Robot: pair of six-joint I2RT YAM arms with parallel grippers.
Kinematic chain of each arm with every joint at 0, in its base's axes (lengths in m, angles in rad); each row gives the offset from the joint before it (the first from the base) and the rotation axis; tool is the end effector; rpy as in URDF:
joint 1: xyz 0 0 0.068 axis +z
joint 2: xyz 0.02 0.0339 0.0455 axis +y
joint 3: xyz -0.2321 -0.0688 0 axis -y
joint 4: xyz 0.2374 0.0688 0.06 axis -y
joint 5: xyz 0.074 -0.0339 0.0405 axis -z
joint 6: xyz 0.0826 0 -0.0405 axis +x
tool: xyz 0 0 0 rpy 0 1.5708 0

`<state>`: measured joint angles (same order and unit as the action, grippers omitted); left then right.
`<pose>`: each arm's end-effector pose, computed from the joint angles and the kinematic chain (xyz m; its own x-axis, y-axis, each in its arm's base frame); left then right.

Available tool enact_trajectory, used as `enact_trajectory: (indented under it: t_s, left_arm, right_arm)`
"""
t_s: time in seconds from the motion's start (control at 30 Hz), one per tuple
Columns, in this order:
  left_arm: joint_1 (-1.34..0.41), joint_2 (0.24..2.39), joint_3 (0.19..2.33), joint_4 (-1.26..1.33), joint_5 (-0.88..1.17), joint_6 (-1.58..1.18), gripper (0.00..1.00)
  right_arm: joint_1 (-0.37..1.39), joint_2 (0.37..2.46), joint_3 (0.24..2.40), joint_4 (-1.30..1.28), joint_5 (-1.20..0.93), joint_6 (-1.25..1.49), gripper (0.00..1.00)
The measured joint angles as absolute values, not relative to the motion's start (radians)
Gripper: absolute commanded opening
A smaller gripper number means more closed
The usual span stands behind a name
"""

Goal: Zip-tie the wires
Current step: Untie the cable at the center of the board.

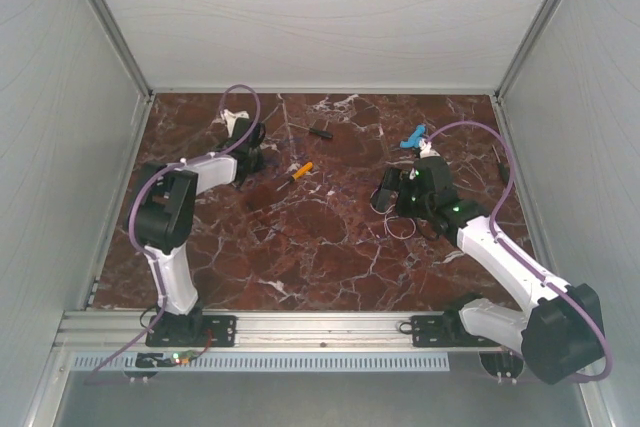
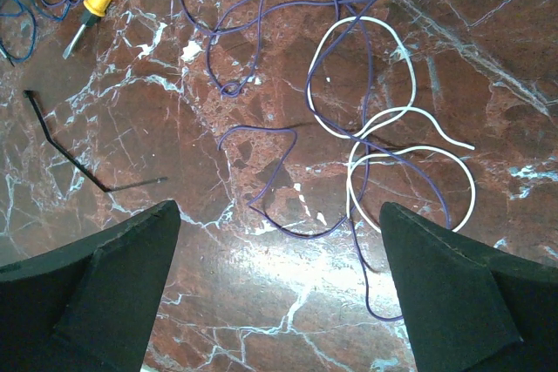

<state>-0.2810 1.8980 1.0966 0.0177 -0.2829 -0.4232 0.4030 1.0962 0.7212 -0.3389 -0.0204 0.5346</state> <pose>0.4017 -0.0919 0.0963 -0.6497 -0.2229 -0.7267 -0.2089 0.9716 -0.1112 0.2525 0.1095 0.1863 -0.7253 0.2445 -0.6435 -0.0427 0.9170 0.3966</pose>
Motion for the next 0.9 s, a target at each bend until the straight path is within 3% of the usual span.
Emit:
enact_trajectory:
  t_s: [0.4,0.47,0.57,0.9]
  left_arm:
    - [-0.281,1.933,1.117,0.015,-0.3,-0.432,0.28]
    - [-0.281,1.934,1.117,0.015,-0.3,-0.437,0.21]
    - [-0.281,1.937,1.117,0.015,-0.3,-0.445,0.0]
    - [-0.281,1.926,1.099,0.022,-0.3,-0.449,0.0]
  right_arm:
    - [0.397,1.099,0.717,-0.336,-0.021,0.535,0.97]
    - [0.396,1.102,0.716,-0.335,-0.022,0.535,0.97]
    - [0.396,1.106,0.715,-0.334,-0.023,0.535,0.97]
    - [0.389,1.11,0.715,-0.332,-0.024,0.535,0.97]
